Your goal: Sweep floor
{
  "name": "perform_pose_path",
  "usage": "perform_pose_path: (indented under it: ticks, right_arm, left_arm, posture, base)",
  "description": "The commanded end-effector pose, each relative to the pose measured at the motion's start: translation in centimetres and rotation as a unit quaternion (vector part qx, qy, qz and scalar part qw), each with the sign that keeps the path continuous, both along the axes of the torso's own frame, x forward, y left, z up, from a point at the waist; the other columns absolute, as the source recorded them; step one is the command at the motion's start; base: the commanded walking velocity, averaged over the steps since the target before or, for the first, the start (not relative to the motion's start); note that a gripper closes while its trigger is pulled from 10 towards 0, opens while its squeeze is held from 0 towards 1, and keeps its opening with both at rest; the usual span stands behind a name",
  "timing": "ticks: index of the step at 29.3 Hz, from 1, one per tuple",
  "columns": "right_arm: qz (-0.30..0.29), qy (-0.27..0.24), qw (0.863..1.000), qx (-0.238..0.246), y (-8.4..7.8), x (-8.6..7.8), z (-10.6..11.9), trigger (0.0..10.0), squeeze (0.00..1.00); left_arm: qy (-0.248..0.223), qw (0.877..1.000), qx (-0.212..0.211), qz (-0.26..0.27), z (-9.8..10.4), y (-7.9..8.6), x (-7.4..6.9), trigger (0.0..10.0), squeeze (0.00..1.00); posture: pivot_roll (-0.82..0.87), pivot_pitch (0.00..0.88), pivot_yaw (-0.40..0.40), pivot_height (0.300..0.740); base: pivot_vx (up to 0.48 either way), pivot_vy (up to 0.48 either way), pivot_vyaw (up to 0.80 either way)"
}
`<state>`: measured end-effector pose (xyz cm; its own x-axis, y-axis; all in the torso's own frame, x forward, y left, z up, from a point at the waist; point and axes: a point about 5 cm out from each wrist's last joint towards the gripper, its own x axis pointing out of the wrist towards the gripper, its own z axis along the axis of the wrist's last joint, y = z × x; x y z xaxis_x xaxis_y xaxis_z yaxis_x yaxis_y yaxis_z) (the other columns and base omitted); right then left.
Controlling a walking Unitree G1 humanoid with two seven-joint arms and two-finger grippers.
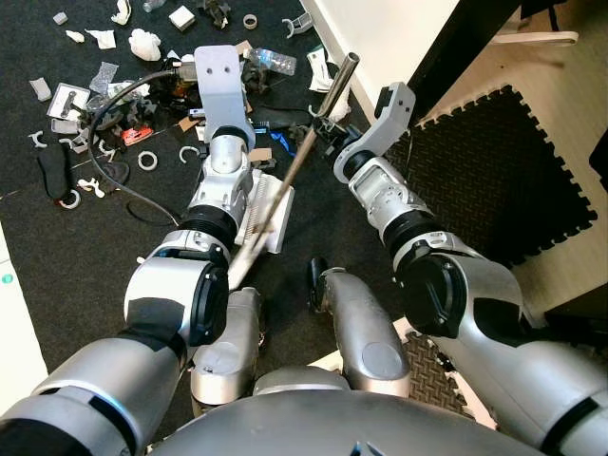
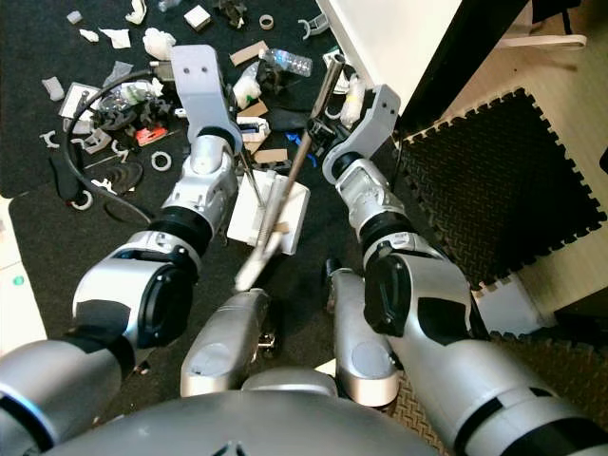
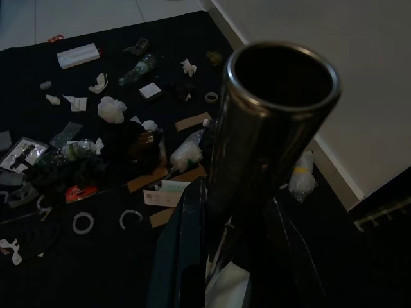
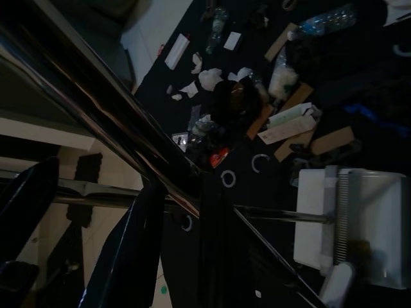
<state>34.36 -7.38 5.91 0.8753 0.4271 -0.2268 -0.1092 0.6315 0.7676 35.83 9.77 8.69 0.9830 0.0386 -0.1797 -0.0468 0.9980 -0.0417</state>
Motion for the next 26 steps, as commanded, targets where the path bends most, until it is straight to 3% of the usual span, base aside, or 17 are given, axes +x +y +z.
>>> perform_pose_path:
  ticks: [1,2,6,8,9,11,15,17,19,21,26]
  right_arm:
    - [0.074,-0.012,0.993,0.091,7.0,-0.7,2.2,10.0,0.00]
    - [0.074,-0.012,0.993,0.091,7.0,-0.7,2.2,10.0,0.00]
    - [0.064,-0.109,0.985,0.115,4.5,2.0,6.1,10.0,0.00]
    - [0.063,-0.130,0.983,0.112,3.8,2.4,6.8,10.0,0.00]
    - [0.058,-0.160,0.982,0.085,2.6,3.0,7.7,10.0,0.00]
    - [0.055,-0.178,0.980,0.066,1.9,3.3,8.2,10.0,0.00]
    - [0.023,-0.244,0.969,-0.041,-2.2,4.4,9.8,10.0,0.00]
    - [0.012,-0.252,0.964,-0.080,-3.4,4.4,9.7,10.0,0.00]
    - [0.009,-0.253,0.964,-0.086,-3.8,4.4,9.7,10.0,0.00]
    - [-0.019,-0.237,0.964,-0.120,-5.4,4.4,8.9,10.0,0.00]
    - [-0.056,-0.220,0.961,-0.159,-6.9,4.2,8.2,10.0,0.00]
  left_arm:
    - [0.049,0.999,-0.014,0.008,-2.4,0.5,-1.2,10.0,0.00]
    - [0.049,0.999,-0.014,0.008,-2.4,0.5,-1.2,10.0,0.00]
    - [0.051,0.999,-0.015,0.013,-2.7,0.7,-1.5,10.0,0.00]
    - [0.052,0.998,-0.015,0.013,-2.7,0.6,-1.5,10.0,0.00]
    - [0.053,0.998,-0.016,0.012,-2.8,0.6,-1.6,10.0,0.00]
    - [0.053,0.998,-0.016,0.012,-2.8,0.5,-1.6,10.0,0.00]
    - [0.051,0.999,-0.019,0.008,-2.7,0.4,-1.6,10.0,0.00]
    - [0.048,0.999,-0.019,0.009,-2.7,0.5,-1.6,10.0,0.00]
    - [0.047,0.999,-0.019,0.009,-2.6,0.6,-1.6,10.0,0.00]
    - [0.034,0.999,-0.023,0.017,-2.3,1.2,-1.5,10.0,0.00]
    - [0.008,0.999,-0.021,0.034,-1.7,2.4,-1.3,10.0,0.00]
  posture:
    - [0.05,0.195,-0.028,0.740]
    - [0.05,0.195,-0.028,0.740]
    - [0.04,0.200,-0.029,0.740]
    - [0.04,0.200,-0.029,0.740]
    - [0.03,0.202,-0.025,0.740]
    - [0.03,0.202,-0.025,0.740]
    - [0.01,0.205,-0.017,0.740]
    - [0.01,0.205,-0.014,0.740]
    - [0.01,0.205,-0.014,0.740]
    - [0.02,0.206,-0.012,0.740]
    - [0.02,0.204,-0.011,0.740]
  base:
    - [0.000,0.000,0.00]
    - [0.000,0.000,0.00]
    - [0.000,0.000,0.00]
    - [0.000,0.000,0.00]
    - [0.000,0.000,0.00]
    - [0.000,0.000,0.00]
    - [0.000,0.000,0.00]
    - [0.000,0.000,0.00]
    - [0.000,0.000,0.00]
    - [0.000,0.000,0.00]
    - [0.000,0.000,0.00]
